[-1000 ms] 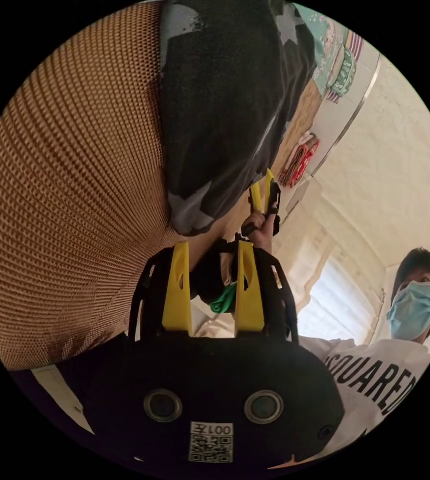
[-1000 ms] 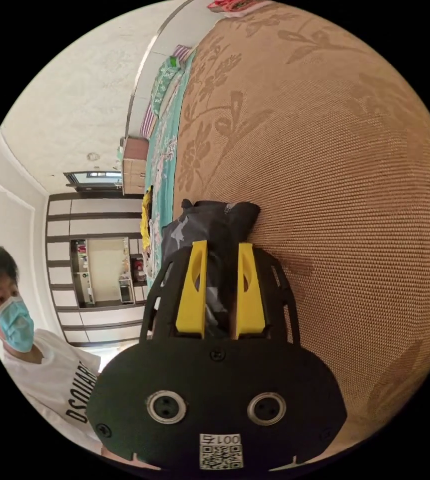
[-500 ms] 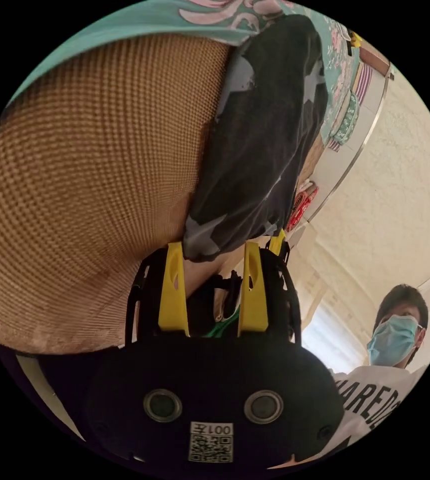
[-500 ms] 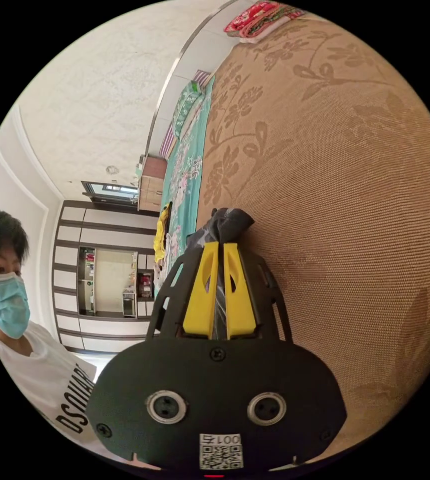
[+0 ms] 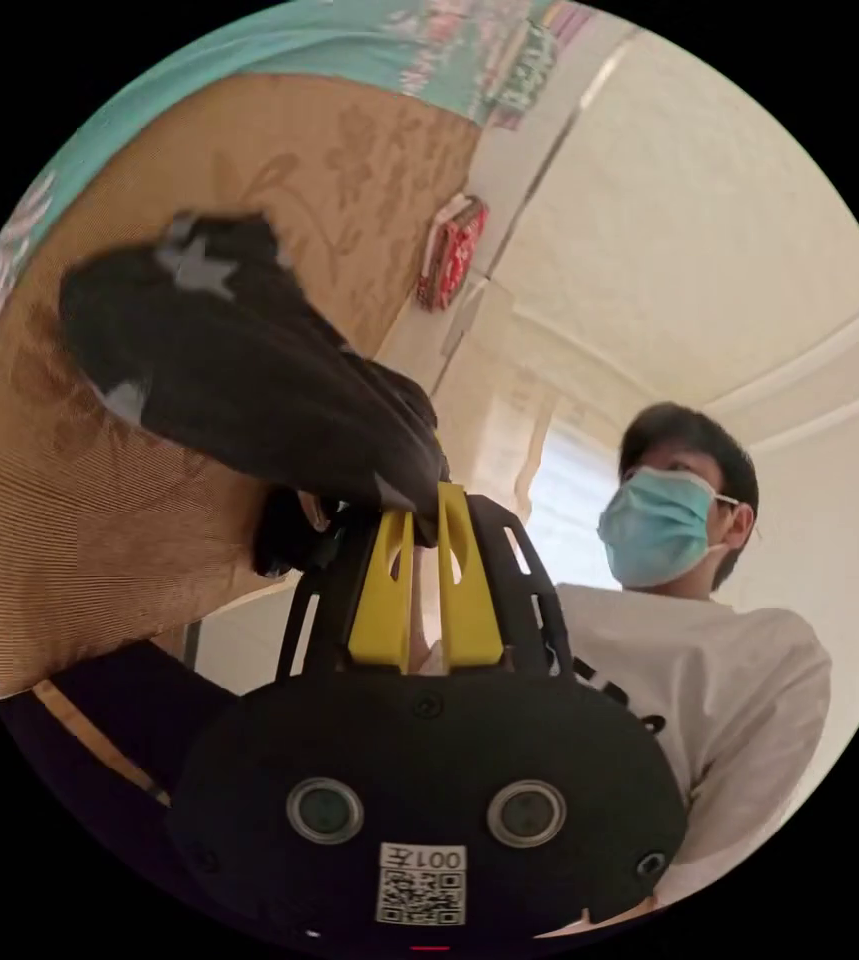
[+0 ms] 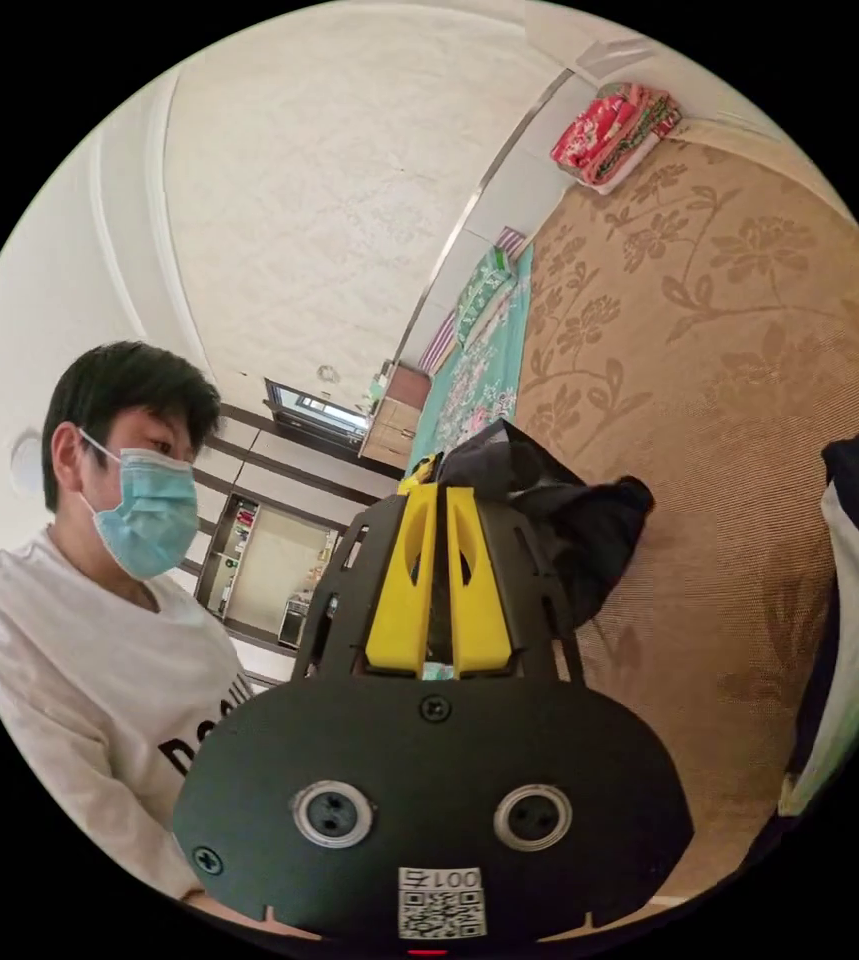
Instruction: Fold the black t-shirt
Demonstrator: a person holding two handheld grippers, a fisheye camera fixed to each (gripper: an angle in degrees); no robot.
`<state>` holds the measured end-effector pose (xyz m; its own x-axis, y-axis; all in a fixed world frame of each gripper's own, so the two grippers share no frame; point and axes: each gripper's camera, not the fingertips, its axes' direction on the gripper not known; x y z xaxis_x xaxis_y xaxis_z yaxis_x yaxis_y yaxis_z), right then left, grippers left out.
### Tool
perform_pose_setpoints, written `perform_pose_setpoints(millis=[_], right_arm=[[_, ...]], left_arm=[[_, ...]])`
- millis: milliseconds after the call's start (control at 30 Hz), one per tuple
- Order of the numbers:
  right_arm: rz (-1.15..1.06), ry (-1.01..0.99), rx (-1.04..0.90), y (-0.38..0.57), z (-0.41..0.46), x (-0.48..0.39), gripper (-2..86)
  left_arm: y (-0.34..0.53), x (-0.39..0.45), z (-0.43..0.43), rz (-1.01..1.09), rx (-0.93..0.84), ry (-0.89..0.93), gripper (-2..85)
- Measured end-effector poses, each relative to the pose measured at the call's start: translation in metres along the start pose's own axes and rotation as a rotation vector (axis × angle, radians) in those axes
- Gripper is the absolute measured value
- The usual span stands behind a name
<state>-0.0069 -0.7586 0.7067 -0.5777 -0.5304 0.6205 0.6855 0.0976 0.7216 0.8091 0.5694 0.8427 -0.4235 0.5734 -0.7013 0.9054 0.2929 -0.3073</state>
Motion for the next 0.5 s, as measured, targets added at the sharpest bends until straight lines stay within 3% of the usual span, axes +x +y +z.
perform_pose_setpoints(millis=[67,233,367,500], right_arm=[[-0.022,-0.025,0.019,0.012,-0.022,-0.025,0.8],[0.031,0.09,0.0,0.027,-0.044,-0.066,0.9],[-0.011,0.193,-0.04,0.007,-0.005,-0.031,1.0],[0.083,0.12,-0.016,-0.018,0.051,0.051,0.9]], left_arm=[[0.008,0.057,-0.004,0.085,-0.08,-0.076,-0.4],[-0.001,0.112,0.019,0.076,-0.193,-0.114,-0.3],[-0.079,0.085,0.04,0.031,-0.235,-0.16,-0.3],[-0.161,0.032,0.053,-0.036,-0.278,-0.185,-0.2]])
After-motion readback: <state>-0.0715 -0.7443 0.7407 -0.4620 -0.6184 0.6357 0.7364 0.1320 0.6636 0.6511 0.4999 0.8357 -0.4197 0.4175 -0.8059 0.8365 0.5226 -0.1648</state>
